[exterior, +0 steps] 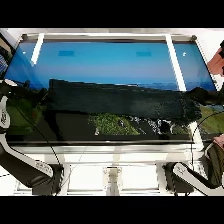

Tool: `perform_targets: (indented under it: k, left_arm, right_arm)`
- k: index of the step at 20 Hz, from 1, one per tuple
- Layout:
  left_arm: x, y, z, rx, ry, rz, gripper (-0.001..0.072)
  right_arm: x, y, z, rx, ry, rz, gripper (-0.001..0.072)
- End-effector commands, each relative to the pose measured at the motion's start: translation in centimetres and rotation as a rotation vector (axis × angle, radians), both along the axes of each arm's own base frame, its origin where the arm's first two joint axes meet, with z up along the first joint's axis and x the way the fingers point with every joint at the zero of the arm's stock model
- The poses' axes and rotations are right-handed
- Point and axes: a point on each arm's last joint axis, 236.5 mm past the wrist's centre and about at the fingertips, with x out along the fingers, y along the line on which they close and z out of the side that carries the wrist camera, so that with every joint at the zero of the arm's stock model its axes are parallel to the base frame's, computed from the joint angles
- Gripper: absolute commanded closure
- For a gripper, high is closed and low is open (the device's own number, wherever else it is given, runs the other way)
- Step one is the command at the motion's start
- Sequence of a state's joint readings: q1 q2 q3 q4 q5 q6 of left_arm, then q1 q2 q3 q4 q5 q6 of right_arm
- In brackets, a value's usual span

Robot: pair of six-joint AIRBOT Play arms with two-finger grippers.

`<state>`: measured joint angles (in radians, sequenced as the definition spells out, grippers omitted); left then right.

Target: Fold the clothes and pants, and hang the long-sleeved shirts on hangers.

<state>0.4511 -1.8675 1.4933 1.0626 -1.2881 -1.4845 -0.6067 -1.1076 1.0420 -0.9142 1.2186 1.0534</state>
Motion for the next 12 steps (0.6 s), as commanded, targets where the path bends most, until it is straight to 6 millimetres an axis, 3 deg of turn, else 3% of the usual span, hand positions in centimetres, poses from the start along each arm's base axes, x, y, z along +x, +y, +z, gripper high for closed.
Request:
perform_targets:
  k: [1,4,7,10,12]
  left_arm:
    - [0.6,-0.2,3.0,0.018,-0.079,-0.046,0.0681]
    - [1.8,0.3,8.7,0.075,-0.197,-0.066,0.0681]
    - [1.8,-1.2,15.4,0.111,-0.256,-0.189,0.0681]
    - [1.3,-5.4,21.0,0.148,-0.290,-0.372,0.0681]
    - [2.1,-9.9,23.9,0.168,-0.369,-0.482,0.0681]
  right_arm:
    - [-0.2,0.2,0.0,0.010,0.009,0.003,0.0217]
    - [-0.8,0.8,-0.2,0.029,0.032,0.023,0.0216]
    - [-1.4,1.4,-0.3,0.046,0.055,0.044,0.0216]
    - [-1.4,1.6,-0.3,0.051,0.059,0.046,0.0217]
    - [-1.5,1.5,-0.3,0.063,0.066,0.028,0.0217]
